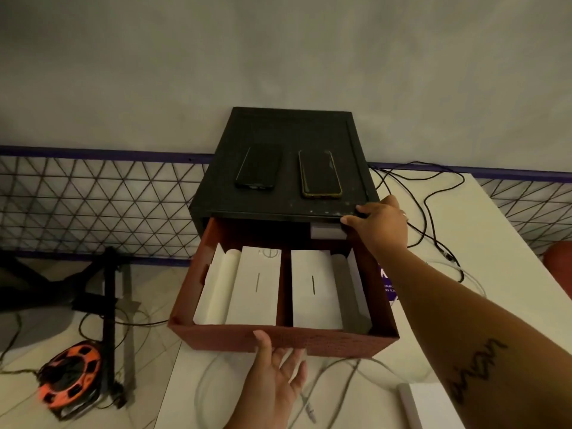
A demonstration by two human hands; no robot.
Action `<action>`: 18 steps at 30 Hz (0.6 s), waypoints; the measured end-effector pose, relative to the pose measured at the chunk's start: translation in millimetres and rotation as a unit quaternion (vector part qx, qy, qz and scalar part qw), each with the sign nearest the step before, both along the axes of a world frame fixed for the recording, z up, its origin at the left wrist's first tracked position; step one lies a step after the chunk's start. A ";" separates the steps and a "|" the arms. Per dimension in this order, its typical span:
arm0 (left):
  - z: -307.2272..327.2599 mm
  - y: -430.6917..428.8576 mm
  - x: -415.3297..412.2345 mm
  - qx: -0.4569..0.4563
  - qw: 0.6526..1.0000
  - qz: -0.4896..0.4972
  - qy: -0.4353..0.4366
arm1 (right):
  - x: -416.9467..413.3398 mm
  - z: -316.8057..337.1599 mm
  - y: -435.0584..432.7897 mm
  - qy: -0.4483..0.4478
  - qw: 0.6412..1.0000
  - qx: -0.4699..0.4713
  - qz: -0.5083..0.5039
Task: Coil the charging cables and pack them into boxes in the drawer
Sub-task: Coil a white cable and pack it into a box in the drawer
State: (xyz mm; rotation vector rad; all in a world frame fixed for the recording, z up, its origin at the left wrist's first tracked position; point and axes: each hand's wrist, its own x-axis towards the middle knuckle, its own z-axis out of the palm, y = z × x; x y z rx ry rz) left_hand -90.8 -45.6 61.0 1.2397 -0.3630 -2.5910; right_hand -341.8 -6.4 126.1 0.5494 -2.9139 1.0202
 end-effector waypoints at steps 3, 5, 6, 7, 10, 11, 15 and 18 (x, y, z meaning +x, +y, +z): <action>-9.8 10.8 17.5 0.013 1.000 -0.015 -0.019 | 1.3 0.8 -0.1 -0.003 1.000 0.002 0.000; -17.2 15.5 30.2 0.020 0.999 -0.025 -0.028 | 1.9 1.8 -0.4 -0.007 1.000 0.002 -0.001; -19.0 17.2 36.3 0.024 0.999 -0.031 -0.031 | 1.7 2.1 -0.4 -0.007 1.000 0.003 -0.002; -19.9 17.9 42.3 0.028 0.998 -0.044 -0.025 | 2.0 2.8 -0.7 -0.009 1.000 0.004 -0.002; -18.0 19.6 52.7 0.015 0.996 -0.089 -0.023 | 2.8 3.5 -1.6 -0.012 1.000 0.012 -0.002; -18.1 20.2 55.0 0.011 0.996 -0.088 -0.027 | 2.5 3.0 -1.8 -0.014 1.000 0.013 -0.002; -23.7 32.6 53.3 -0.069 0.982 -0.154 -0.085 | 0.2 0.6 2.5 -0.029 0.999 -0.002 0.018; -26.8 54.3 51.9 -0.173 0.956 -0.216 -0.103 | 4.1 -1.6 19.1 -0.038 0.995 0.031 0.091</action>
